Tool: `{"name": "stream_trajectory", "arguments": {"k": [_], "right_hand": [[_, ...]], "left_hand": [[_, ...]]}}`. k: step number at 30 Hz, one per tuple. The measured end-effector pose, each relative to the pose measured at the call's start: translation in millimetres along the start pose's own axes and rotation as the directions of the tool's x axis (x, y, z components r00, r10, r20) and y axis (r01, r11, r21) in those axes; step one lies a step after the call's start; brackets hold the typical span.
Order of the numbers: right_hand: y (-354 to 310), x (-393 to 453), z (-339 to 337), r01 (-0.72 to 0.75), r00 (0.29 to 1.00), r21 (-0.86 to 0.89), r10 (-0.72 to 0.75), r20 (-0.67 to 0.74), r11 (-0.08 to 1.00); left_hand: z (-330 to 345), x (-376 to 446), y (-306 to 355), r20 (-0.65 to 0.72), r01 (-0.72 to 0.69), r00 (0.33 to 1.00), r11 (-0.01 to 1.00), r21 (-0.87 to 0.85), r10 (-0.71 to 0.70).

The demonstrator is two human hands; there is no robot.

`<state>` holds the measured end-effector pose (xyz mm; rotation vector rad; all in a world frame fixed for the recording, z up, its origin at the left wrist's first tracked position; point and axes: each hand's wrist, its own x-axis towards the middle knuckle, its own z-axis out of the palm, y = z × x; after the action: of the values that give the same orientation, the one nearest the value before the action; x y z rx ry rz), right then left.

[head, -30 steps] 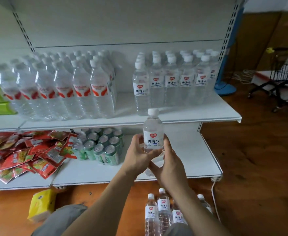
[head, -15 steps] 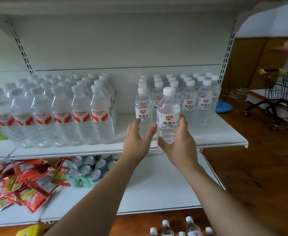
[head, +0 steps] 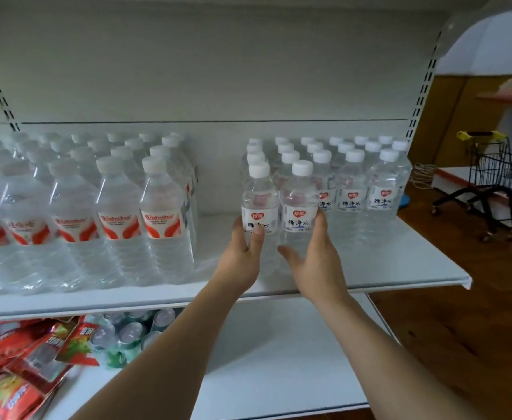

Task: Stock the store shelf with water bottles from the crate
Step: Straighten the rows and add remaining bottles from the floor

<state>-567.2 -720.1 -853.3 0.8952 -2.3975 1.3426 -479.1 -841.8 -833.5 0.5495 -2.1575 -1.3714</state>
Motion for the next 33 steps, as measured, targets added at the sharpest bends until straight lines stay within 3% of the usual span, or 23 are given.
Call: {"name": "stream_trajectory", "arguments": {"k": [6,12,14,18,20,23,26,30,33], "right_hand": [[5,0,5,-0.013,0.999,-0.032,0.014,0.031,0.999],[9,-14,-9,-0.004,0.996,-0.149,0.017,0.092,0.989],[11,-31,-15,0.019,0.999,-0.197,-0.013,0.033,0.98],[21,-71,-25,0.196,0.965,-0.158,-0.219,-0.143,0.968],[28,-98,-26,0.233,0.958,-0.126,-0.25,-0.144,0.964],[49,-148,-14,0.162,0.986,-0.15,-0.166,-0.017,0.975],[76,-200,7,-0.019,0.976,-0.225,0.067,0.207,0.974],[108,-263,37,-0.22,0.831,-0.313,0.345,0.436,0.924],[120,-301,61,-0.231,0.677,-0.433,0.464,0.572,0.871]], "left_hand": [[4,2,-7,-0.009,-0.015,1.0,0.998,0.059,0.016],[6,-8,-20,-0.008,0.117,0.993,0.975,0.187,-0.117],[8,-23,-18,-0.076,0.177,0.983,0.969,0.175,-0.166],[15,-74,-8,-0.347,0.066,0.938,0.992,0.11,-0.024],[26,-102,-13,-0.341,0.051,0.94,0.995,0.084,-0.02],[46,-145,-47,-0.226,0.135,0.967,0.989,0.06,-0.118],[61,-183,-98,-0.086,0.327,0.944,0.94,0.099,-0.319],[77,-223,-172,0.035,0.569,0.809,0.797,0.199,-0.587],[91,-252,-217,0.115,0.68,0.688,0.692,0.245,-0.717]]}}
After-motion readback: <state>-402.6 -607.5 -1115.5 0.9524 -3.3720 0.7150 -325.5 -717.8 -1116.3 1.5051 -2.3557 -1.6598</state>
